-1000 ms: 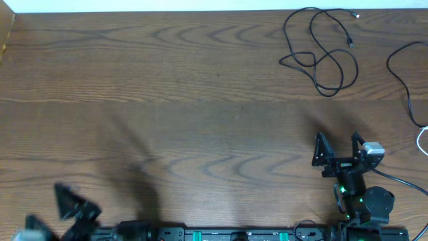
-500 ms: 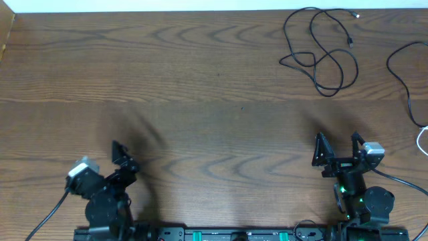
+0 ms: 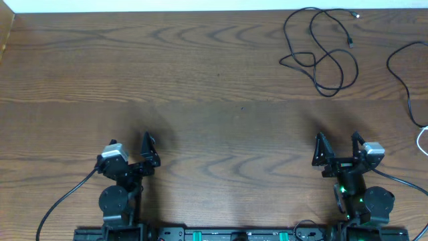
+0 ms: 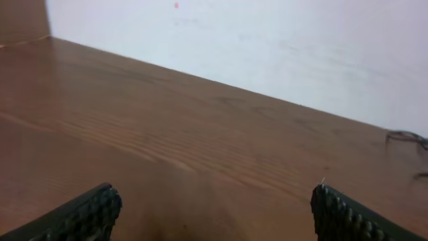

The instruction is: Untangle cables

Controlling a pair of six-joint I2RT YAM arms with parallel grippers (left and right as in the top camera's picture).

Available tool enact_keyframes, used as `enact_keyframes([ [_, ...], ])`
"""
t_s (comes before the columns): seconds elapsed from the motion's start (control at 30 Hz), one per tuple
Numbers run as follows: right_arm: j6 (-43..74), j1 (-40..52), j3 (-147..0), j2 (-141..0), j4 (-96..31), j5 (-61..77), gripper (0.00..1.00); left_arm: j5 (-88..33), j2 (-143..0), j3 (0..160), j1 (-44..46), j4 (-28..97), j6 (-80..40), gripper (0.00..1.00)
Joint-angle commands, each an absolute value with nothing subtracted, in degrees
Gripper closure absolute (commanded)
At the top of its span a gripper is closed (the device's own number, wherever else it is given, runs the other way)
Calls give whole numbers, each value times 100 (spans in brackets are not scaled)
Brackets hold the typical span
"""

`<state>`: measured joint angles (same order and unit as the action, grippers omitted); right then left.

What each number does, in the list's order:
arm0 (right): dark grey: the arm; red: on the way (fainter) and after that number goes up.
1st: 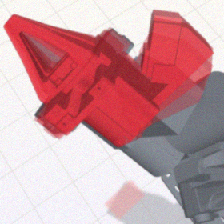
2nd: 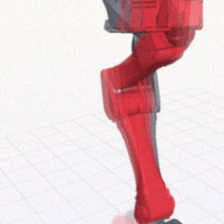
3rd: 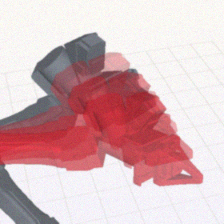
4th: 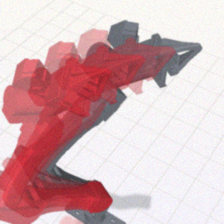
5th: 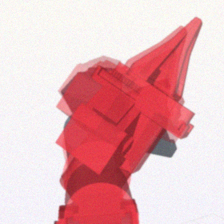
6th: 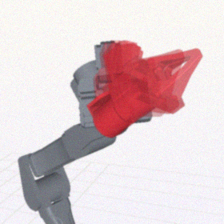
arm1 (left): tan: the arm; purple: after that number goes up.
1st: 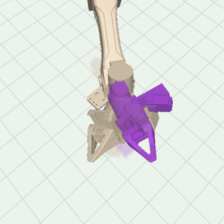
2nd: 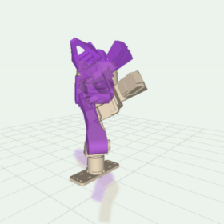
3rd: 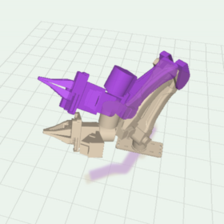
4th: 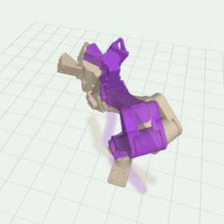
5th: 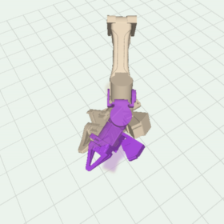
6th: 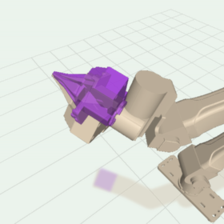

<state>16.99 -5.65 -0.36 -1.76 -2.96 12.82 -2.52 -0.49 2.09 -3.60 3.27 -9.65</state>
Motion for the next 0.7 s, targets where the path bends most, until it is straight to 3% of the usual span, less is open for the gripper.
enact_keyframes([
  [0.0, 1669, -596, -32, -178, -325, 1221, 1, -674, -10, 23, -340, 351, -462, 9],
  [0.67, 1669, -596, -32, -178, -325, 1221, 1, -794, -25, 23, -331, 336, -432, 9],
])
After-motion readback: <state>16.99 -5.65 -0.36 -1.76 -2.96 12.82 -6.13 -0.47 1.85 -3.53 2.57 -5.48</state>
